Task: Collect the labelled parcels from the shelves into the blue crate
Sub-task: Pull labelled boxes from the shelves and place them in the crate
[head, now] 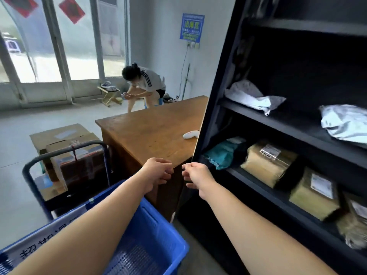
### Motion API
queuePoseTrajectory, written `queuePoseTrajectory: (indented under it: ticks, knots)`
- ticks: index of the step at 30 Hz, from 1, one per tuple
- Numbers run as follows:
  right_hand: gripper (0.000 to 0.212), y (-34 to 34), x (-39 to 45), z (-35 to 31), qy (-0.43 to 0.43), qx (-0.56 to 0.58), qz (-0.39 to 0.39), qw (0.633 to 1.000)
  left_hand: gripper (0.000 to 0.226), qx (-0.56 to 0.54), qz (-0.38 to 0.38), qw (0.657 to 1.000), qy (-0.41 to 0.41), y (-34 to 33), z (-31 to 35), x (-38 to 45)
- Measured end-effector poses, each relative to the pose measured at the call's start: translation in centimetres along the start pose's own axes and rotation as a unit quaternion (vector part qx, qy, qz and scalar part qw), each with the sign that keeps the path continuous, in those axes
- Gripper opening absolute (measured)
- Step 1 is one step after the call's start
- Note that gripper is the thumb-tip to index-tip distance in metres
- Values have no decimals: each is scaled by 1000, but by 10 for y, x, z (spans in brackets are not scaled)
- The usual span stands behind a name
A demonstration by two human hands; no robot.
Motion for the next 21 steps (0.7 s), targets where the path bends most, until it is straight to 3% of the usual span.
queuePoseTrajectory:
  ticks: [10,21]
  knots:
    - [21,181,-42,-18,49,31,113,992,13,-5,-61,996,-70,-162,83,3]
    - [19,351,-112,-6,75,39,201,976,13,29,-153,982,-105,-336,129,-5]
Point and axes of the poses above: each hand's wrist, its own x-axis towards the middle knuckle, its own y-axis out of the back of the hand, z = x × y, the point moved 5 cm from there along x, towards the middle knuckle, and after that the axes turned 7 degrees about -z, right-handed, at the moved point
